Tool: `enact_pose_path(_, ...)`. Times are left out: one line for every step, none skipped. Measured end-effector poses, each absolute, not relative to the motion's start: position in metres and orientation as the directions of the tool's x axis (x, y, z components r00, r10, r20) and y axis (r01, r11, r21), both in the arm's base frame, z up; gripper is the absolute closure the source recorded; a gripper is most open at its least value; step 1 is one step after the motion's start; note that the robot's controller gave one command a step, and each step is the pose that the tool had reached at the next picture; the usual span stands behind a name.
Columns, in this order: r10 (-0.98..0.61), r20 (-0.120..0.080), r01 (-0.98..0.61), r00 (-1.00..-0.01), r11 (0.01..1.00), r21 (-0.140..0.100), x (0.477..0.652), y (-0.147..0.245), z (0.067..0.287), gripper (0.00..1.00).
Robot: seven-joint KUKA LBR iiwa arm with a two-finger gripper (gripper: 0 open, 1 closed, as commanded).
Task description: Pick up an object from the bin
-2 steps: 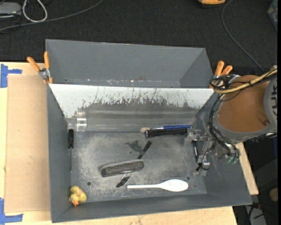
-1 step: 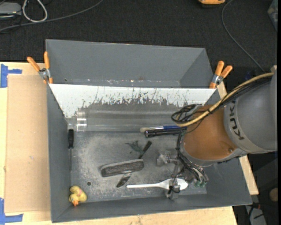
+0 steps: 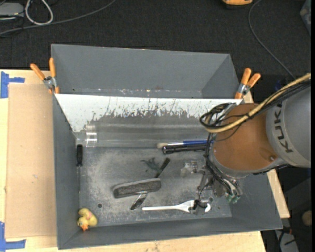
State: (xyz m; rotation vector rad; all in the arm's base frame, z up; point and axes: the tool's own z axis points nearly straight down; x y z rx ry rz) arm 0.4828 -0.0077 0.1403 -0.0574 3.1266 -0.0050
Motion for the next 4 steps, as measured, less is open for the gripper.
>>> enact_pose_path(-0.118,0.011,-0.118,-0.993,0.993,0.006,0.469,0.045,0.098,0.0)
enact_pose_path(-0.166,-0.026,-0.166,-0.986,0.986,-0.006,0.474,0.054,0.072,0.0)
enact_pose_path(-0.071,-0.001,-0.071,-0.997,0.997,0.002,0.475,0.07,0.07,1.0)
enact_pose_path(-0.072,-0.001,-0.072,-0.997,0.997,0.002,0.474,0.07,0.07,1.0)
